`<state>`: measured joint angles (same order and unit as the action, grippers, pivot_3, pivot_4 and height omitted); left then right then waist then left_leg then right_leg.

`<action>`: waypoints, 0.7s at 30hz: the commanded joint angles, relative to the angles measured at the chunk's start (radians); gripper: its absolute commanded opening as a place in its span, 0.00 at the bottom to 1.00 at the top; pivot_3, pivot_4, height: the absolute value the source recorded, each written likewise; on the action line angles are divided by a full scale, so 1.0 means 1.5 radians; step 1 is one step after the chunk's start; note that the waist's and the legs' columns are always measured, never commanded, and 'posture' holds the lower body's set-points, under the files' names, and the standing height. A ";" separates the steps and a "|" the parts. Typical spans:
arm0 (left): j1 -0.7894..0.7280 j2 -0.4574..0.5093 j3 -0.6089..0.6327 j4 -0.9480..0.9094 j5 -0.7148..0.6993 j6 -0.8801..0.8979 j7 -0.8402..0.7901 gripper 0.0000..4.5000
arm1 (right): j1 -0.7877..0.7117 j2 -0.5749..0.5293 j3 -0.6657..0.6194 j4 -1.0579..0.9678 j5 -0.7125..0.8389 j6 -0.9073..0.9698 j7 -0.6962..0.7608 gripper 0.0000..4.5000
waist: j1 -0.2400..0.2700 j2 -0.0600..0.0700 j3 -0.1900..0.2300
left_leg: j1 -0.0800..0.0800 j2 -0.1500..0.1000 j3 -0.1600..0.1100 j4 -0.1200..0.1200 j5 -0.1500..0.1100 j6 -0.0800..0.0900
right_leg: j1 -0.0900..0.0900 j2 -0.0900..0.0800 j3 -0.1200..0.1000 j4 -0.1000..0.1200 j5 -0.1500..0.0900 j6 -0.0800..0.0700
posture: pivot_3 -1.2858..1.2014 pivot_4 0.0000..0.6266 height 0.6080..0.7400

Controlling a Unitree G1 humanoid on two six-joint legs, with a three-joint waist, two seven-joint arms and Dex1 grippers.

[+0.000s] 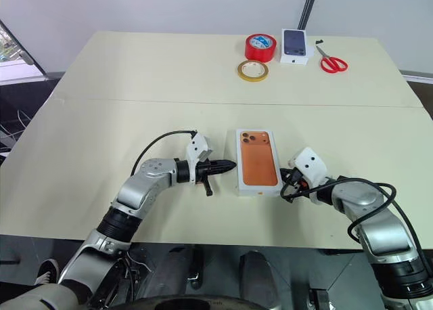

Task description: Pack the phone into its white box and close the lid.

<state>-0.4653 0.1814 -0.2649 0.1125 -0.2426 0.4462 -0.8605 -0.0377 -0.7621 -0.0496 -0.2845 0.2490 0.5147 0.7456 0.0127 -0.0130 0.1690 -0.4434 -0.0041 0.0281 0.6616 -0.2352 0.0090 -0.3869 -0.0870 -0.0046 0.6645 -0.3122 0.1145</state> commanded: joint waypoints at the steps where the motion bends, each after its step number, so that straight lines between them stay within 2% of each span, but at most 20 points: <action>1: -0.020 -0.009 0.047 -0.042 -0.051 0.020 0.007 0.00 | -0.036 -0.008 -0.042 0.034 -0.020 -0.031 -0.028 0.01 | 0.001 0.000 0.000 | 0.000 0.000 0.000 0.000 0.000 0.000 | 0.000 0.000 0.000 0.000 0.000 0.000 | 0.52 0.24 0.91; 5: -0.050 -0.003 0.084 -0.053 -0.092 0.050 0.005 0.00 | -0.068 -0.015 -0.073 0.091 -0.038 -0.066 -0.052 0.01 | 0.001 0.000 0.000 | 0.000 0.000 0.000 0.000 0.000 0.000 | 0.000 0.000 0.000 0.000 0.000 0.000 | 0.52 0.24 0.91; 9: -0.104 -0.027 0.105 -0.019 -0.114 0.049 0.015 0.00 | -0.107 0.039 -0.121 0.064 0.061 -0.061 -0.027 0.01 | 0.000 0.000 0.000 | 0.000 0.000 0.000 0.000 0.000 0.000 | 0.000 0.000 0.000 0.000 0.000 0.000 | 0.52 0.24 0.91; 11: -0.112 -0.033 0.102 -0.009 -0.111 0.042 0.016 0.00 | -0.107 0.044 -0.123 0.052 0.072 -0.063 -0.018 0.01 | 0.001 0.000 0.000 | 0.000 0.000 0.000 0.000 0.000 0.000 | 0.001 0.000 0.000 0.000 0.000 0.000 | 0.52 0.24 0.91; 15: -0.193 -0.113 0.088 0.172 -0.037 -0.055 0.104 0.00 | -0.005 0.008 -0.050 -0.056 0.109 -0.042 0.090 0.01 | 0.013 0.000 0.000 | 0.000 0.000 -0.001 0.001 0.000 0.000 | 0.002 0.000 -0.001 0.000 0.000 0.001 | 0.52 0.24 0.91; 21: -0.212 -0.122 0.003 0.302 0.067 -0.119 0.090 0.00 | 0.038 -0.028 0.025 -0.053 0.025 -0.051 0.083 0.01 | 0.014 0.000 0.000 | 0.001 -0.001 0.000 0.002 -0.001 0.002 | 0.002 0.000 0.000 0.000 0.000 0.001 | 0.52 0.24 0.91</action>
<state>-0.7758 -0.0040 -0.2291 0.5524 -0.1885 0.3146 -0.7176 0.0067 -0.7834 -0.0394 -0.3683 0.3299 0.4303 0.8765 0.0332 -0.0130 0.1689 -0.4420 -0.0051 0.0281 0.6651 -0.2369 0.0118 -0.3835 -0.0865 -0.0046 0.6640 -0.3126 0.1153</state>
